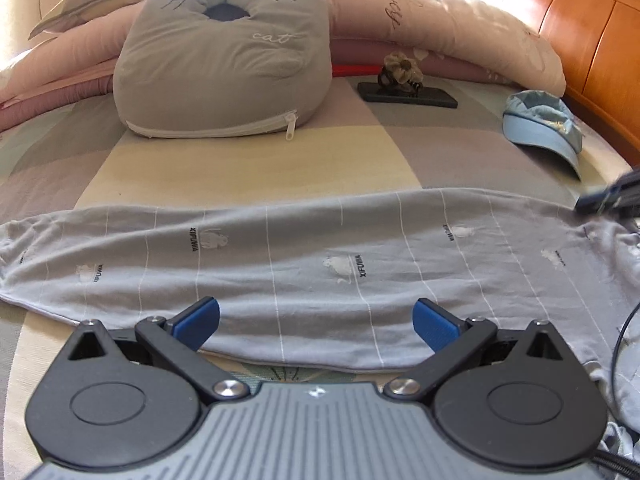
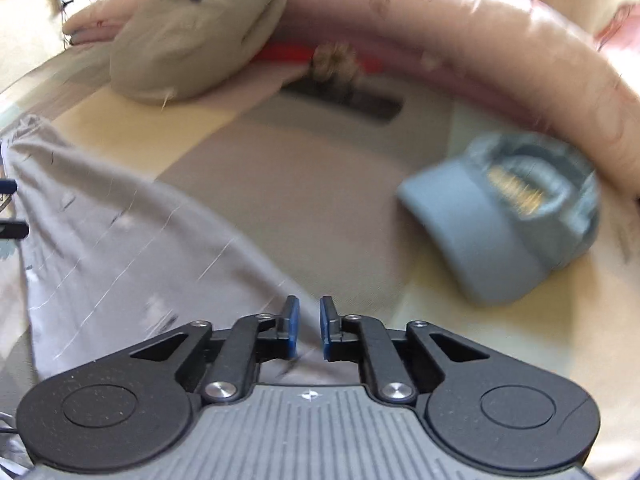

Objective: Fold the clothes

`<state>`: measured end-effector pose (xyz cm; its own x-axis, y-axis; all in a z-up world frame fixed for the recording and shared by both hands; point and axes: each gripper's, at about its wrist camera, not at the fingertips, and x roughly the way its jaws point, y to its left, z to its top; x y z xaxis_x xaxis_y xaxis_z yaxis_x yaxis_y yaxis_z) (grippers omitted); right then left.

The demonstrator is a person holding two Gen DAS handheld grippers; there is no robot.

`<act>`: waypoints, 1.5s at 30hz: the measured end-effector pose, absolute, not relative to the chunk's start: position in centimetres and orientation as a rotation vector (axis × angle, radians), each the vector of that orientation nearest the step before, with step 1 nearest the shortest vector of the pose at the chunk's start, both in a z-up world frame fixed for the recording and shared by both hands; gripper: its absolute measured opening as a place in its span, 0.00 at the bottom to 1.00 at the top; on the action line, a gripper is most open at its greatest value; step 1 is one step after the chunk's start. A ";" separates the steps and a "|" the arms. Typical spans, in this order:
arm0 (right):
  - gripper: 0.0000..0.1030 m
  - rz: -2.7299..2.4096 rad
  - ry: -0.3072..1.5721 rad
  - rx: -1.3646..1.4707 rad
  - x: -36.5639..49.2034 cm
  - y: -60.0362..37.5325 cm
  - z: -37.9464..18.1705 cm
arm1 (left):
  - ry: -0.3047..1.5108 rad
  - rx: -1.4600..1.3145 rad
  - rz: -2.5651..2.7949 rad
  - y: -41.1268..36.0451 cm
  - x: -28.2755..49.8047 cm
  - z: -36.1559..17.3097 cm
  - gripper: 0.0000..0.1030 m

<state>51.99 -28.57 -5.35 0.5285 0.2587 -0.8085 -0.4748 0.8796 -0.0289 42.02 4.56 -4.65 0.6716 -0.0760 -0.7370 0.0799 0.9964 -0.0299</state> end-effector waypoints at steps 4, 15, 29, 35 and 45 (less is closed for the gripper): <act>0.16 0.393 0.900 -0.112 54.5 -28.5 -6.4 | 0.833 0.015 -0.087 4.7 41.5 -4.3 0.99; 0.56 0.404 0.834 -0.290 55.1 -31.7 -4.2 | 0.832 -0.002 -0.105 5.0 41.2 -4.1 0.99; 0.09 0.578 0.914 -0.420 51.6 -33.0 -5.5 | 0.824 0.126 -0.199 0.9 42.5 -4.1 0.99; 0.08 0.291 0.732 -0.406 52.8 -33.6 -4.6 | 0.799 0.121 -0.180 0.9 42.5 -3.5 0.99; 0.38 0.437 0.875 -0.193 51.6 -31.0 -4.1 | 0.817 0.106 -0.167 1.7 42.7 -4.0 0.99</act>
